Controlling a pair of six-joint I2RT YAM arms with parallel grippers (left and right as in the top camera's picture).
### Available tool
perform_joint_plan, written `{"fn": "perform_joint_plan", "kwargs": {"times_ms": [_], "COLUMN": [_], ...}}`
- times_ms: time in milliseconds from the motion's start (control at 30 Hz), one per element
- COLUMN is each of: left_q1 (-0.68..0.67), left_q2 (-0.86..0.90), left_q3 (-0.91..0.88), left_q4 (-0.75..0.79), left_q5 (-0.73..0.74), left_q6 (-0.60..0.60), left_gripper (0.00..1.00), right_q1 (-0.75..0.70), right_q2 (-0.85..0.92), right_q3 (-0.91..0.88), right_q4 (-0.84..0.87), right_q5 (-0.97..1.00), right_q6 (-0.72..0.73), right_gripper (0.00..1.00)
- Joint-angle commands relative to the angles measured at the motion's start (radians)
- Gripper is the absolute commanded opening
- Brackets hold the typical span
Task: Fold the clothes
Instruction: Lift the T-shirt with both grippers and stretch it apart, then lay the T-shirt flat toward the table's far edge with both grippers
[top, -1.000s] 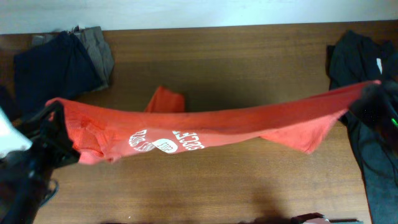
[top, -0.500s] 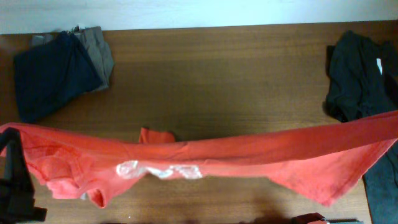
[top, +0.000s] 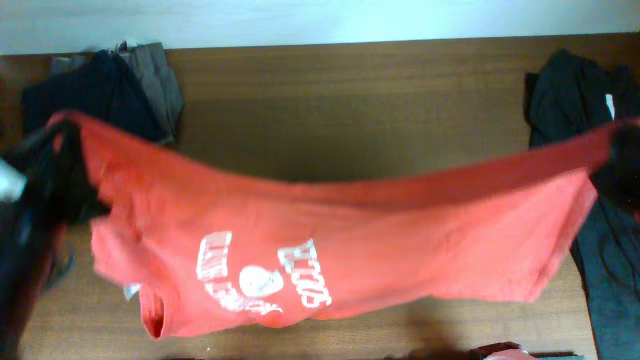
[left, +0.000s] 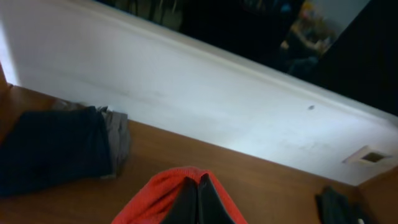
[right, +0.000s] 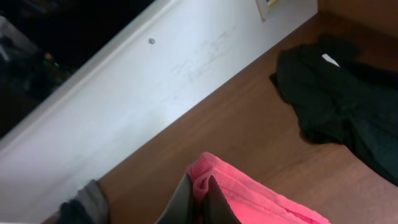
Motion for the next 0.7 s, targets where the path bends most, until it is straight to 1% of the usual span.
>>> {"fn": "perform_joint_plan", "kwargs": {"times_ms": [0, 100, 300, 367, 433, 467, 500, 567, 600, 667], "left_q1": [0.0, 0.001, 0.001, 0.001, 0.001, 0.001, 0.001, 0.001, 0.003, 0.01], "left_q2": [0.133, 0.223, 0.417, 0.47, 0.514, 0.519, 0.519, 0.513, 0.51, 0.499], "left_q3": [-0.01, -0.01, -0.01, -0.01, -0.01, -0.009, -0.007, 0.02, 0.037, 0.072], "left_q4": [0.052, 0.146, 0.46, 0.598, 0.806, 0.871, 0.97, 1.031, 1.024, 0.963], "left_q5": [-0.034, -0.033, -0.029, -0.029, -0.029, -0.031, -0.034, -0.055, -0.06, -0.06], "left_q6": [0.043, 0.043, 0.043, 0.048, 0.092, 0.112, 0.137, 0.14, 0.14, 0.141], "left_gripper": [0.01, 0.01, 0.01, 0.01, 0.01, 0.01, 0.01, 0.01, 0.01, 0.01], "right_q1": [0.006, 0.003, 0.004, 0.003, 0.003, 0.003, -0.002, -0.016, -0.027, -0.048], "right_q2": [0.092, 0.162, 0.313, 0.349, 0.372, 0.371, 0.362, 0.346, 0.338, 0.324], "right_q3": [0.003, 0.003, 0.003, 0.003, 0.003, 0.003, 0.006, 0.016, 0.02, 0.02], "right_q4": [0.044, 0.113, 0.342, 0.431, 0.566, 0.596, 0.649, 0.677, 0.68, 0.666], "right_q5": [0.028, 0.032, 0.027, 0.023, 0.023, 0.024, 0.024, 0.024, 0.024, 0.023], "right_q6": [-0.027, -0.027, -0.089, -0.134, -0.216, -0.234, -0.262, -0.262, -0.262, -0.262], "right_gripper": [0.04, 0.04, 0.04, 0.04, 0.04, 0.04, 0.04, 0.04, 0.04, 0.04]}}
